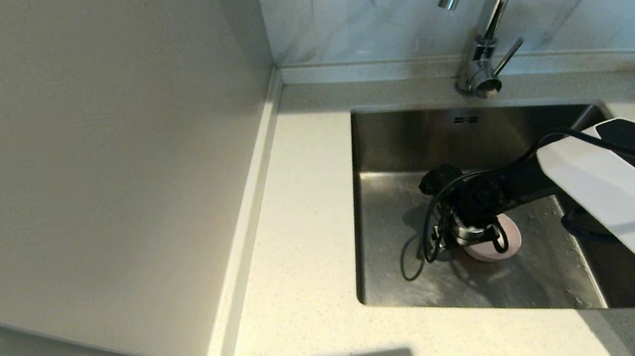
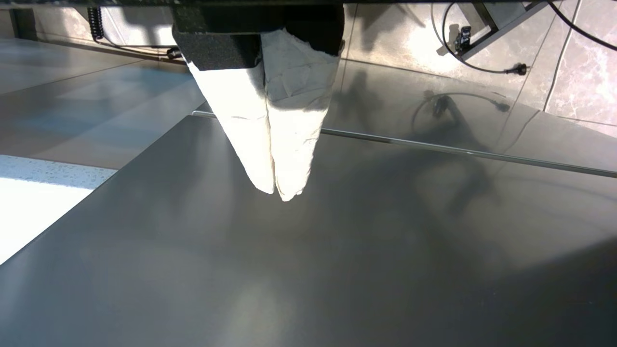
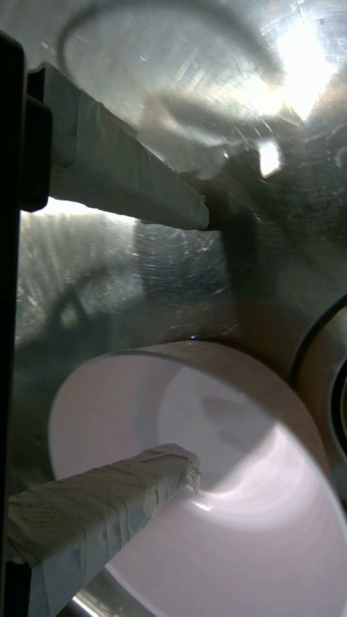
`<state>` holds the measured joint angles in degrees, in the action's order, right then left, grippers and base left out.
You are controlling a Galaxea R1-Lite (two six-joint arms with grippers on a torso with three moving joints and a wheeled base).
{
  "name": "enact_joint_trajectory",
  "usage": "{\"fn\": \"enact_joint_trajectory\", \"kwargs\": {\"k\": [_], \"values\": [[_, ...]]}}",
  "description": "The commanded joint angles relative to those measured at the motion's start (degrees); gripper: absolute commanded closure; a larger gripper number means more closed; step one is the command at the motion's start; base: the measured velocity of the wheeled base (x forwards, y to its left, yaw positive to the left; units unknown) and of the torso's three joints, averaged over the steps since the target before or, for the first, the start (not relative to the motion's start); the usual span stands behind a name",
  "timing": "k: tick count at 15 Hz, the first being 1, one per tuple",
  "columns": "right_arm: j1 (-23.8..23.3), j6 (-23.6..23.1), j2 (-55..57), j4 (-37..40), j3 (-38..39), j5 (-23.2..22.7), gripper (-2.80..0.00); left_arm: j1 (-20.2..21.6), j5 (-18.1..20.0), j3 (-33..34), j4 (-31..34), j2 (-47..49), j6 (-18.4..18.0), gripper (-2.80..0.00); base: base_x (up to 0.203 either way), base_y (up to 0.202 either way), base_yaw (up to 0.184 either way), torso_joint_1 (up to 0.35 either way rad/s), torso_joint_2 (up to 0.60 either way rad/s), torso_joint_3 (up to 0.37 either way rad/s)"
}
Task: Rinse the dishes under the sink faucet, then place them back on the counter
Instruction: Put a bowl back to the table from the sink
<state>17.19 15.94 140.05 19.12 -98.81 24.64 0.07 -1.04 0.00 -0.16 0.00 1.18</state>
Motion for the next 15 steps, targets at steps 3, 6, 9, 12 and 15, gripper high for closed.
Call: {"fn": "enact_joint_trajectory", "kwargs": {"k": [3, 6, 9, 12, 15], "values": [[-0.58, -0.21, 2.42, 0.04, -2.36, 0.32, 0.0, 0.01, -0.02, 0.0, -0.02, -0.18, 0.05, 0.0, 0.0, 0.0, 0.0, 0.0, 0.0, 0.0], [-1.1, -1.27, 2.33, 0.04, -2.92, 0.41, 0.0, 0.01, 0.02, 0.0, -0.02, -0.18, 0.05, 0.0, 0.0, 0.0, 0.0, 0.0, 0.0, 0.0], [-1.19, -1.34, 1.8, 0.04, -2.88, 0.59, 0.0, 0.01, -0.02, 0.0, -0.02, -0.18, 0.03, 0.0, 0.0, 0.0, 0.0, 0.0, 0.0, 0.0], [-1.81, -1.33, -0.36, 0.04, -2.97, 1.3, 0.0, 0.01, -0.02, 0.0, -0.02, -0.18, 0.05, 0.0, 0.0, 0.0, 0.0, 0.0, 0.0, 0.0], [-2.8, -1.34, -4.82, 0.18, -1.24, 1.39, 0.0, 0.01, -0.02, 0.0, -0.02, -0.18, 0.05, 0.0, 0.0, 0.0, 0.0, 0.0, 0.0, 0.0]]}}
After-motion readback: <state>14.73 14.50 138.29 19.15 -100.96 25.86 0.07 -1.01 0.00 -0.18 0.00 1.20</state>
